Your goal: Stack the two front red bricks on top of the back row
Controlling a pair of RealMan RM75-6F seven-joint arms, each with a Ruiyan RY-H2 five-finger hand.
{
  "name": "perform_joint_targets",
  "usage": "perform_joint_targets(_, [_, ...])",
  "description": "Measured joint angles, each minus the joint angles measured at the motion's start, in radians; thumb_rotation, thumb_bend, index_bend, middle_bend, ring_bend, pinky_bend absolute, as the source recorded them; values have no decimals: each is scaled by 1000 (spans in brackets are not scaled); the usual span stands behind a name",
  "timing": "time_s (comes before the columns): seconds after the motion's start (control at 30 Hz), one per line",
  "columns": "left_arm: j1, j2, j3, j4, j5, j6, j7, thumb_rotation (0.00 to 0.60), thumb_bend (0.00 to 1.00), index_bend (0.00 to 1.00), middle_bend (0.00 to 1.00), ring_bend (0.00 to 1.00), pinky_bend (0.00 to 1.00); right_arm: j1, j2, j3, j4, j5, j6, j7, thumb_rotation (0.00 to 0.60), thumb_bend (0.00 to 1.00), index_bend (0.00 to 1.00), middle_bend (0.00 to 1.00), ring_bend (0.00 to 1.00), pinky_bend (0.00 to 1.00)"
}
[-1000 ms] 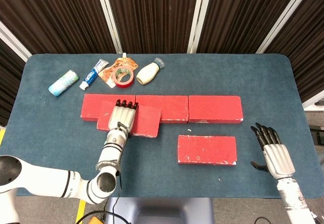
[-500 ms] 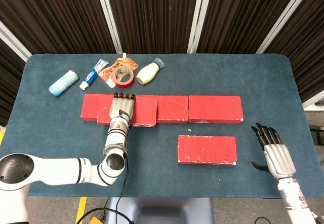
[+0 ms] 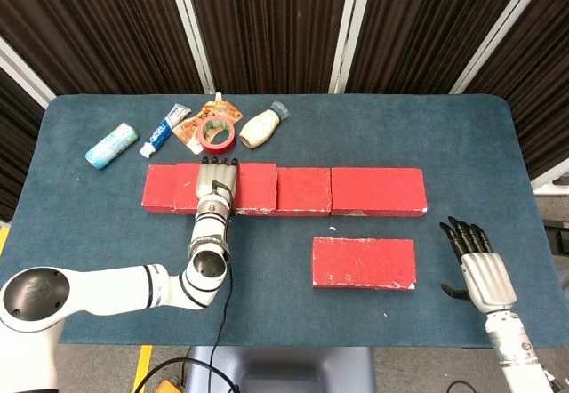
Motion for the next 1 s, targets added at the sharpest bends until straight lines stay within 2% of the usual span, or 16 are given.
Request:
perform_joint_targets(0.4, [-21, -47, -10, 81, -16, -7, 20, 600, 247, 0, 151, 0, 9, 1, -1, 1, 7, 3, -2, 4, 600, 0, 46, 107, 0, 0])
perform_joint_targets(1.0, [-40, -92, -41, 128, -11, 6, 53, 600, 246, 0, 147, 0, 9, 3, -1, 4, 12, 8, -3, 11, 600, 0, 46, 107, 0, 0])
